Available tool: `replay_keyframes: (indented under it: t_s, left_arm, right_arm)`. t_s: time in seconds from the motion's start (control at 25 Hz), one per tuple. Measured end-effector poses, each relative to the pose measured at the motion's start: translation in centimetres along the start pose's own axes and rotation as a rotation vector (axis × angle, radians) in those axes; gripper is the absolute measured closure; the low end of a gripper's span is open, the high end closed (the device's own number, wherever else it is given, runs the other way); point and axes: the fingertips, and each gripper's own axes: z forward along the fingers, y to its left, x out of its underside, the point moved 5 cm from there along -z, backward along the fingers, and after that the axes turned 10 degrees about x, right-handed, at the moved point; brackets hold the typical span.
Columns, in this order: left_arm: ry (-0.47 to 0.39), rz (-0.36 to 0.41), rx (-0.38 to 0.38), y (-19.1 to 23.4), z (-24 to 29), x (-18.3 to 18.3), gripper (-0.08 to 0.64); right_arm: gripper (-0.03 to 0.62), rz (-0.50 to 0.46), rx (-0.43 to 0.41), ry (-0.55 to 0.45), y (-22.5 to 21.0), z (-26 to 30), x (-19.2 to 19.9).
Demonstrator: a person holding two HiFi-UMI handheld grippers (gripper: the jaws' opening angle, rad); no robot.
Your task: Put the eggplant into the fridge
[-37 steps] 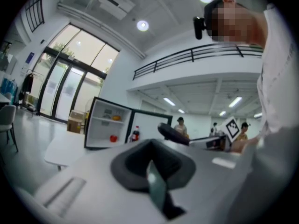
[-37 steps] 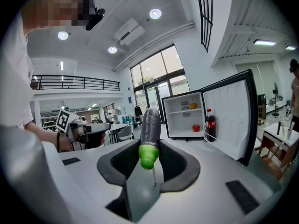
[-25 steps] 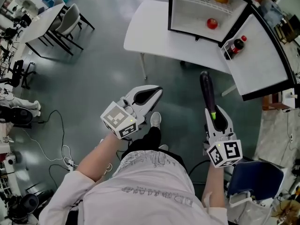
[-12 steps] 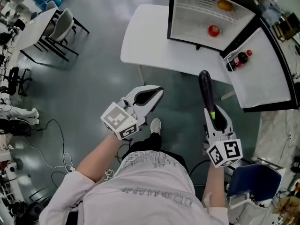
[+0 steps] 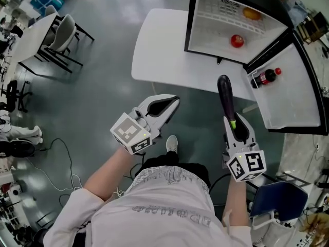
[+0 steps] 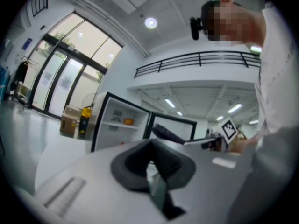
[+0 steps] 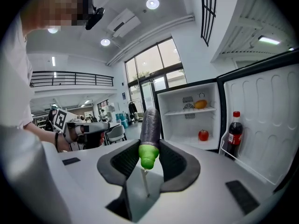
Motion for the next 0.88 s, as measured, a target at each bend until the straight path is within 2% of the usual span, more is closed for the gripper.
replay_keyframes:
  t_s: [0.4,0.88]
  left_arm:
    - [0.005,0.003,0.021,3.7,0.5,-0.9,0.553]
    - [0.014,-0.004,0.006,6.8,2.9,-0.7,0.553]
  right_arm:
    - [0.465,0.002,0.012,0.001,0.3,3.7,-1.0]
    - [0.465,0.012,0.012,0.01,-2.1,7.6,-0.9]
